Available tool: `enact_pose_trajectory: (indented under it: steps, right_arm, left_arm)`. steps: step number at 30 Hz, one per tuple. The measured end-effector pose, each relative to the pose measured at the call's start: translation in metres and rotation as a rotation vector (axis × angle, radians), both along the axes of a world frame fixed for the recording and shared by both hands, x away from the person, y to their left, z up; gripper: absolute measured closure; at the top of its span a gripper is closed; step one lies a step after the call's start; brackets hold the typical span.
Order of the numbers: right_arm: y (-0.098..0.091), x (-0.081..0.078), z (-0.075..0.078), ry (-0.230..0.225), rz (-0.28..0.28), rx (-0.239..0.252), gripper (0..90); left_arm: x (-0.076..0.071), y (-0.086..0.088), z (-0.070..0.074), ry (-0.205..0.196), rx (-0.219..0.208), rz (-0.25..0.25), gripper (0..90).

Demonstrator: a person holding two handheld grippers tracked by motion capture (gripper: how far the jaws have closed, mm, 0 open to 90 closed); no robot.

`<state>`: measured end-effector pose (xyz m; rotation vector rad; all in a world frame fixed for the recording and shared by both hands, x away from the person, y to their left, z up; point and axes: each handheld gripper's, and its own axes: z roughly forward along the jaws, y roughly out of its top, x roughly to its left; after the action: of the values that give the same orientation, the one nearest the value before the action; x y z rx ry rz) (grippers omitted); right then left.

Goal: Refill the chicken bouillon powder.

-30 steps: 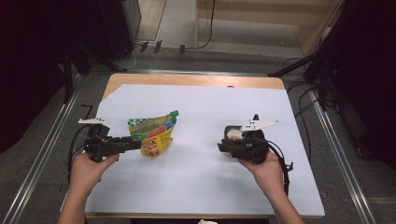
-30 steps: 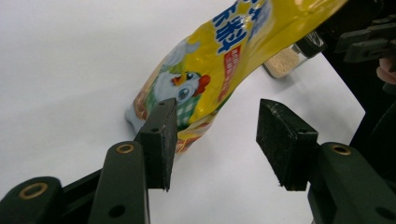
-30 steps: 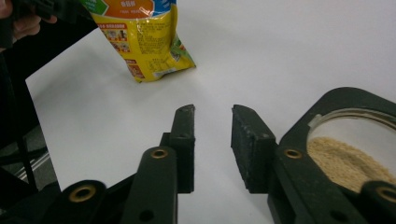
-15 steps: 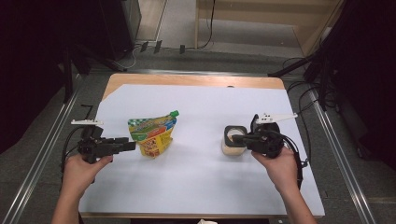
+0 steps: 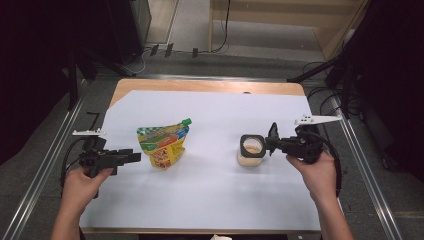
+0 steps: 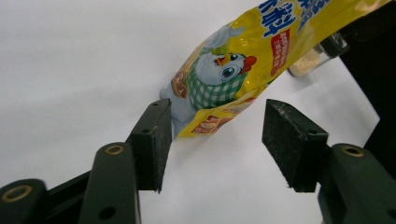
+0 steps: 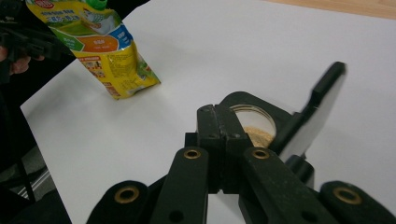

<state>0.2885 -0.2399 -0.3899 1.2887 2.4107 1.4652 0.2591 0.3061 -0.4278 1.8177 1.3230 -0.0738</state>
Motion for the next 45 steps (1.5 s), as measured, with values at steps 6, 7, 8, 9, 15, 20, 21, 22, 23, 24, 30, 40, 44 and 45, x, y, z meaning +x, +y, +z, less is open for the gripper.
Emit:
enact_pose_trajectory:
  steps: [6, 7, 8, 9, 15, 20, 21, 22, 23, 24, 30, 40, 44, 45]
  right_arm:
    - [-0.017, -0.002, 0.007, -0.008, -0.032, 0.01, 90.0]
    - [-0.02, -0.002, 0.008, -0.01, -0.038, 0.015, 90.0]
    - [-0.023, -0.002, 0.009, -0.014, -0.051, 0.016, 90.0]
    - [-0.027, -0.002, 0.01, -0.017, -0.058, 0.014, 90.0]
    - [-0.036, 0.001, 0.003, -0.021, -0.109, -0.002, 90.0]
    - [-0.026, 0.009, -0.019, 0.018, -0.113, -0.035, 90.0]
    - [-0.025, 0.01, -0.021, 0.021, -0.112, -0.037, 90.0]
    - [-0.024, 0.011, -0.023, 0.024, -0.111, -0.034, 90.0]
    - [-0.022, 0.012, -0.025, 0.029, -0.112, -0.024, 90.0]
    - [-0.021, 0.012, -0.027, 0.029, -0.11, -0.021, 90.0]
    - [-0.015, 0.014, -0.031, 0.029, -0.103, -0.024, 90.0]
    - [-0.008, 0.014, -0.033, 0.026, -0.094, -0.019, 90.0]
    - [-0.004, 0.014, -0.035, 0.028, -0.087, -0.021, 90.0]
    - [-0.003, 0.015, -0.035, 0.027, -0.085, -0.019, 90.0]
  left_arm:
    - [0.001, 0.003, -0.002, 0.002, -0.011, 0.002, 40.9]
    - [0.001, 0.003, -0.002, -0.002, -0.008, 0.003, 40.9]
    - [0.001, 0.003, -0.002, -0.007, -0.004, 0.005, 40.7]
    - [0.001, 0.004, -0.003, -0.01, -0.002, 0.008, 40.5]
    - [0.001, 0.005, -0.005, -0.033, 0.009, 0.026, 39.3]
    - [0.002, 0.005, -0.006, -0.029, 0.008, 0.029, 38.0]
    - [0.002, 0.005, -0.006, -0.03, 0.006, 0.033, 38.0]
    - [0.002, 0.005, -0.006, -0.031, 0.007, 0.033, 37.9]
    - [0.002, 0.005, -0.007, -0.03, 0.008, 0.032, 38.0]
    - [0.002, 0.006, -0.007, -0.03, 0.01, 0.031, 38.0]
    - [0.003, 0.006, -0.007, -0.027, 0.014, 0.026, 38.0]
    - [0.003, 0.006, -0.007, -0.03, 0.011, 0.025, 38.2]
    - [0.004, 0.006, -0.008, -0.027, 0.014, 0.023, 38.2]
    - [0.004, 0.005, -0.008, -0.026, 0.015, 0.021, 38.2]
